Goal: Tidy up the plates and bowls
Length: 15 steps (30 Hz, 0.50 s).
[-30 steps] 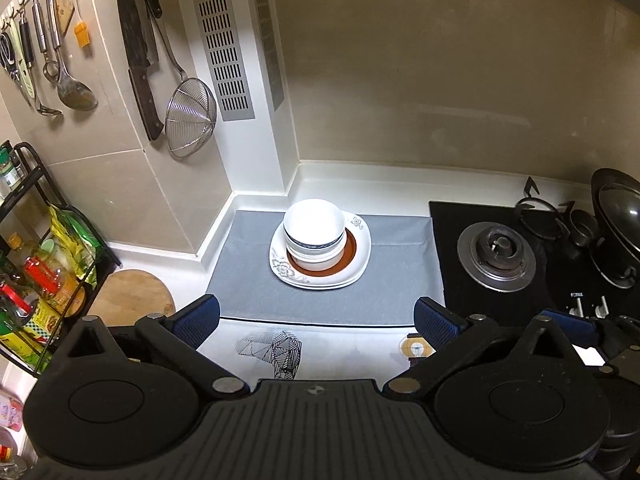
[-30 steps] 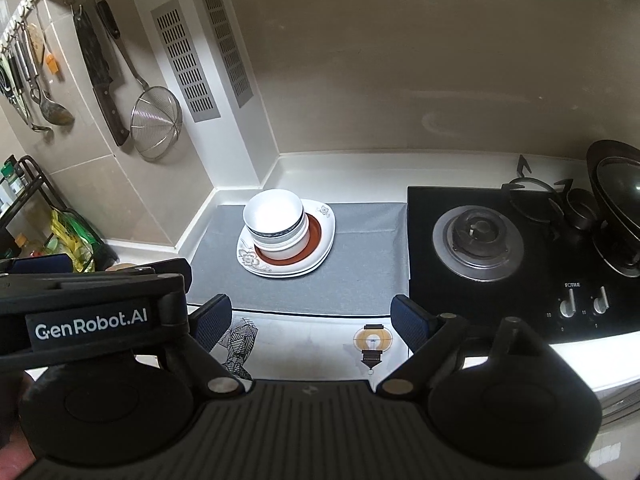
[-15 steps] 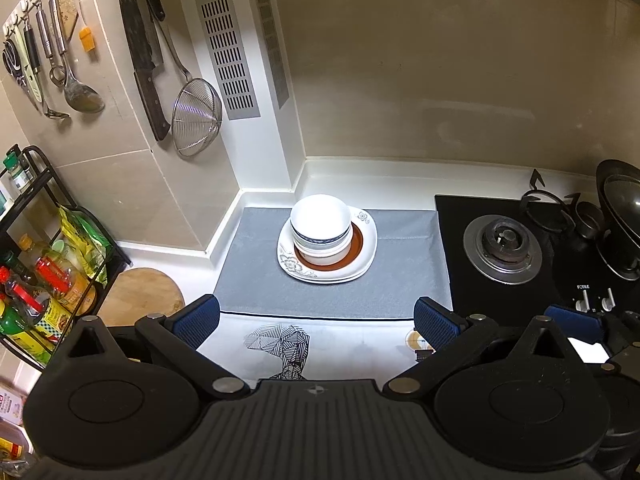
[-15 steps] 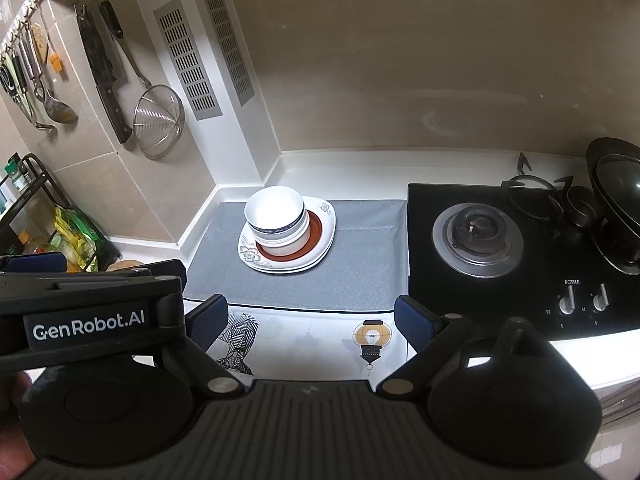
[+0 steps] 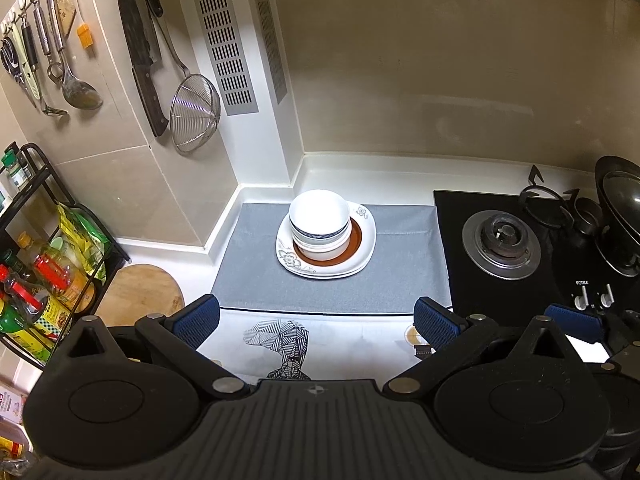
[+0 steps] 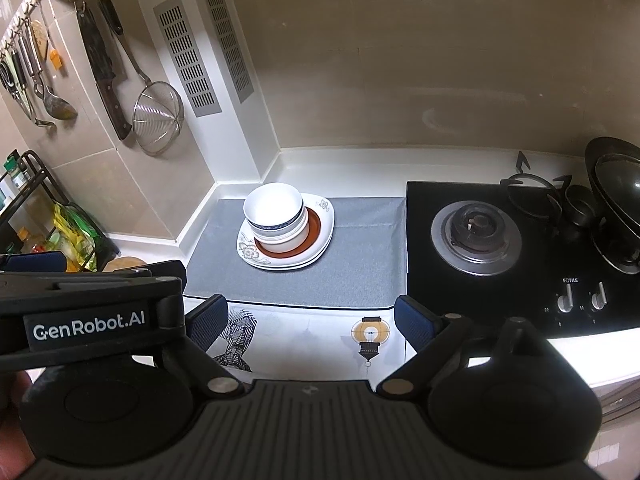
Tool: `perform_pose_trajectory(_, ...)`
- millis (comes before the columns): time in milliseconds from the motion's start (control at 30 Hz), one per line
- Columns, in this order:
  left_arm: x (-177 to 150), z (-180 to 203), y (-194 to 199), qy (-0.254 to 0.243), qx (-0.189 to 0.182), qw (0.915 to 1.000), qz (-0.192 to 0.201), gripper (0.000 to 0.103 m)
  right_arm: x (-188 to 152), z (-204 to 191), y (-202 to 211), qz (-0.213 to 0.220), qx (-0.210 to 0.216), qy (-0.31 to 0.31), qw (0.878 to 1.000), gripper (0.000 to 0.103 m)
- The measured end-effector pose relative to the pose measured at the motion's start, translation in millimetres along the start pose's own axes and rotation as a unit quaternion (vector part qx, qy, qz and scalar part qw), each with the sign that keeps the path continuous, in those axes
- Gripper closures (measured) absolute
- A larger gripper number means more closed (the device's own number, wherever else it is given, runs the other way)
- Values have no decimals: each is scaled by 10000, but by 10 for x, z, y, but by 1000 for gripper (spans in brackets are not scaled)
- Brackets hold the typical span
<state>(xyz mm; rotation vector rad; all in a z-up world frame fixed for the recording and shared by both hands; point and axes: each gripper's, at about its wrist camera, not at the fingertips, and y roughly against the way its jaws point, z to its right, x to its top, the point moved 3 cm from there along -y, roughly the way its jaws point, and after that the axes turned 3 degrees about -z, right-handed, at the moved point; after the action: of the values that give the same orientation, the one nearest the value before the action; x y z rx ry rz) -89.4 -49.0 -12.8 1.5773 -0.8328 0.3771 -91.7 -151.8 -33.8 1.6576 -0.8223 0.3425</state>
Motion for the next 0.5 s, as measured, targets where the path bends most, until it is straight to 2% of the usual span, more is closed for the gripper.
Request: perform_pose_trajectory(500, -40, 47, 56, -60, 20, 10000, -13, 0, -66, 33, 42, -10, 11, -75, 10000, 10)
